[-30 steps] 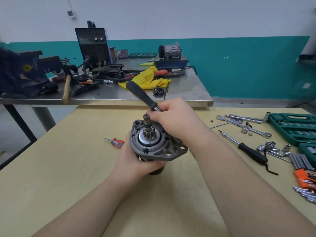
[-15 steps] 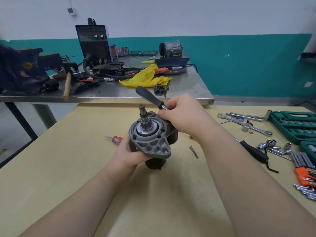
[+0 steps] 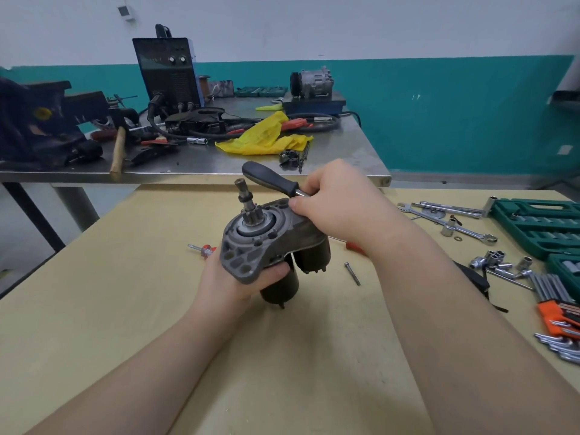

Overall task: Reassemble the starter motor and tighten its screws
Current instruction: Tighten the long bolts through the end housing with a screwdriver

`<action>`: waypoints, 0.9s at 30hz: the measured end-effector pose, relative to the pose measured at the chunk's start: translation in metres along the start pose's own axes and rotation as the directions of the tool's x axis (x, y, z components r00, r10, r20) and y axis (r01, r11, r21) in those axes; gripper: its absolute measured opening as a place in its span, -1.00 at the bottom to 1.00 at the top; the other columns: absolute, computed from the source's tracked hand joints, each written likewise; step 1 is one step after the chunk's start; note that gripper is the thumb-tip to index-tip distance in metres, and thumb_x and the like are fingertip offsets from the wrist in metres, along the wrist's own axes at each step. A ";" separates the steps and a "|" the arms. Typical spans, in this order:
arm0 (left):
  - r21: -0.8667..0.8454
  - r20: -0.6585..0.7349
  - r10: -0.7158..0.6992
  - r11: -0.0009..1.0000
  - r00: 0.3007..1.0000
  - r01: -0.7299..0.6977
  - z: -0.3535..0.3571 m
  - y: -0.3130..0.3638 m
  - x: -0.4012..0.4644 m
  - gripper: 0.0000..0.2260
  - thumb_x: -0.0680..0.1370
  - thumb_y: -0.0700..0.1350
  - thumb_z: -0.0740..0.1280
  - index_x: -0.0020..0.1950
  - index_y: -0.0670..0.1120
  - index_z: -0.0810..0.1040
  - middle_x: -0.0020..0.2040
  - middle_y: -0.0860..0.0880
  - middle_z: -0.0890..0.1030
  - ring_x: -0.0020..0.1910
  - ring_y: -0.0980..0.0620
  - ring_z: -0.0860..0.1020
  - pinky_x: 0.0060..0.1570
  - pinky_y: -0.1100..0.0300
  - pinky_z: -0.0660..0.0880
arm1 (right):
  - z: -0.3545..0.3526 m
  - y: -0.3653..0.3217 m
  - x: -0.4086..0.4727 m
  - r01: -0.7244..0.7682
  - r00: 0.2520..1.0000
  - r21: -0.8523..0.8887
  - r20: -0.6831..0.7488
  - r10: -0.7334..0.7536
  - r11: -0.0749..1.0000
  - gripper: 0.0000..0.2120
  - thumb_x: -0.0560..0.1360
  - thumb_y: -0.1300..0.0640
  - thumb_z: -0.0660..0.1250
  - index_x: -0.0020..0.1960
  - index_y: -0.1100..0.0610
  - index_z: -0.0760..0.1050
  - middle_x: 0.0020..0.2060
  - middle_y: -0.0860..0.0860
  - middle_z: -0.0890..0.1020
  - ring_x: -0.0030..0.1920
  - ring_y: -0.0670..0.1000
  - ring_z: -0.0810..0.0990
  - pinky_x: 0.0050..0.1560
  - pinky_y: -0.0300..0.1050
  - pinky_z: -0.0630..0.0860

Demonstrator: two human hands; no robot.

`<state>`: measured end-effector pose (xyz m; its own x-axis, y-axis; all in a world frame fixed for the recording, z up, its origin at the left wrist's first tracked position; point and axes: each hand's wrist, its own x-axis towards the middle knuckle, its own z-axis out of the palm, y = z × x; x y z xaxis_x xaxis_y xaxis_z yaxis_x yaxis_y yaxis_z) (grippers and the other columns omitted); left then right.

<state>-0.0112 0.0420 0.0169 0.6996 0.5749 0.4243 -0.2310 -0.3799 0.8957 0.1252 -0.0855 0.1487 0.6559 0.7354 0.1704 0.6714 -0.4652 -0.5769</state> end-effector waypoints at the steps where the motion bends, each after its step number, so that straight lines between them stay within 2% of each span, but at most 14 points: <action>1: -0.030 0.004 0.009 1.000 1.000 -0.009 -0.005 -0.007 0.003 -0.44 0.31 0.15 0.59 0.32 0.19 0.68 0.38 0.02 0.67 0.42 -0.11 0.59 0.41 -0.33 0.50 | -0.001 0.001 -0.001 -0.002 1.000 0.003 0.007 0.002 1.000 -0.73 0.62 -0.05 0.44 -0.15 0.11 0.66 -0.31 0.04 0.60 -0.26 0.02 0.56 -0.36 -0.15 0.31; 3: -0.087 0.059 0.000 0.996 0.998 0.005 -0.013 -0.014 0.004 -0.53 0.38 0.03 0.60 0.28 0.25 0.69 0.39 -0.04 0.67 0.43 -0.20 0.57 0.42 -0.41 0.45 | -0.003 0.001 -0.001 -0.008 1.000 0.016 0.022 0.007 1.000 -0.74 0.62 -0.05 0.44 -0.17 0.08 0.66 -0.31 0.03 0.61 -0.26 0.00 0.56 -0.36 -0.16 0.32; 5: -0.132 0.083 0.000 0.991 0.997 0.011 -0.015 -0.019 0.002 -0.54 0.41 0.03 0.60 0.30 0.22 0.69 0.42 -0.09 0.64 0.46 -0.24 0.55 0.44 -0.42 0.43 | -0.003 -0.001 -0.001 -0.008 0.999 0.022 0.042 0.007 1.000 -0.76 0.63 -0.05 0.44 -0.15 0.05 0.66 -0.28 0.02 0.63 -0.23 -0.02 0.59 -0.36 -0.17 0.35; 10: -0.135 0.065 -0.020 0.990 0.998 0.029 -0.007 -0.012 0.000 -0.56 0.44 0.02 0.58 0.32 0.12 0.69 0.39 -0.06 0.66 0.43 -0.20 0.58 0.41 -0.38 0.47 | -0.004 -0.004 -0.003 0.009 0.998 -0.017 0.055 -0.008 1.000 -0.82 0.63 -0.05 0.43 -0.05 0.03 0.68 -0.22 0.00 0.66 -0.21 -0.05 0.60 -0.36 -0.20 0.37; 13: -0.154 0.025 -0.023 0.988 0.999 0.027 -0.001 -0.008 0.000 -0.56 0.37 0.03 0.59 0.26 0.15 0.72 0.35 -0.02 0.69 0.40 -0.14 0.61 0.41 -0.33 0.50 | -0.004 -0.004 -0.004 0.006 0.998 -0.013 0.058 -0.006 1.000 -0.81 0.64 -0.06 0.43 -0.05 0.04 0.69 -0.22 0.02 0.67 -0.21 -0.04 0.60 -0.36 -0.19 0.39; 15: -0.155 0.010 -0.023 0.988 1.000 0.025 -0.001 -0.007 0.001 -0.52 0.35 0.05 0.59 0.27 0.09 0.71 0.35 -0.04 0.69 0.40 -0.12 0.61 0.42 -0.31 0.50 | -0.005 -0.004 -0.004 0.007 0.998 0.004 0.064 -0.007 1.000 -0.78 0.63 -0.06 0.43 -0.06 0.06 0.70 -0.21 0.04 0.67 -0.20 -0.02 0.61 -0.34 -0.18 0.41; 17: -0.169 0.016 -0.001 0.986 1.000 0.003 -0.004 -0.008 0.003 -0.50 0.36 0.02 0.59 0.30 0.00 0.70 0.36 -0.09 0.68 0.41 -0.15 0.60 0.43 -0.30 0.50 | -0.006 -0.004 -0.005 -0.001 0.997 0.032 0.071 -0.002 0.999 -0.78 0.62 -0.07 0.44 -0.08 0.05 0.70 -0.25 0.02 0.66 -0.24 -0.03 0.59 -0.36 -0.18 0.40; 19: -0.198 0.044 0.022 0.980 0.999 -0.013 -0.009 -0.008 0.005 -0.56 0.38 -0.04 0.60 0.27 0.08 0.73 0.36 -0.07 0.69 0.41 -0.15 0.61 0.41 -0.23 0.53 | -0.006 -0.001 -0.004 -0.017 0.997 0.061 0.070 0.013 0.998 -0.78 0.61 -0.07 0.46 -0.13 0.03 0.68 -0.33 -0.01 0.62 -0.36 -0.06 0.53 -0.40 -0.20 0.37; 21: -0.205 0.088 0.038 0.979 0.995 -0.019 -0.014 -0.009 0.006 -0.56 0.41 -0.08 0.61 0.29 0.13 0.72 0.37 -0.03 0.69 0.41 -0.11 0.61 0.37 -0.09 0.58 | -0.003 0.004 -0.001 -0.038 0.998 0.107 0.048 0.033 0.994 -0.76 0.61 -0.06 0.47 -0.16 0.05 0.66 -0.31 0.04 0.66 -0.41 -0.03 0.49 -0.39 -0.18 0.38; 24: -0.182 0.108 0.019 0.983 0.994 0.001 -0.016 -0.013 0.007 -0.55 0.41 -0.05 0.61 0.27 0.22 0.71 0.35 0.07 0.69 0.37 0.00 0.63 0.30 0.11 0.61 | 0.007 0.016 0.009 -0.098 0.995 0.101 0.025 0.095 0.990 -0.82 0.59 0.02 0.45 -0.16 0.06 0.66 -0.25 0.13 0.67 -0.36 0.05 0.52 -0.35 -0.13 0.42; 27: -0.250 0.144 0.010 0.968 0.989 0.027 -0.014 -0.017 0.006 -0.55 0.43 -0.11 0.61 0.31 0.10 0.70 0.38 -0.03 0.68 0.40 -0.09 0.62 0.36 -0.01 0.59 | 0.021 0.031 0.018 -0.165 0.986 0.035 0.041 0.163 0.986 -0.87 0.55 0.14 0.38 -0.06 0.10 0.71 -0.22 0.13 0.69 -0.22 0.17 0.63 -0.29 -0.02 0.56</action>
<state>-0.0127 0.0624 0.0057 0.7876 0.4604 0.4095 -0.3737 -0.1715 0.9116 0.1503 -0.0766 0.1175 0.7420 0.6692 0.0408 0.5415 -0.5623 -0.6250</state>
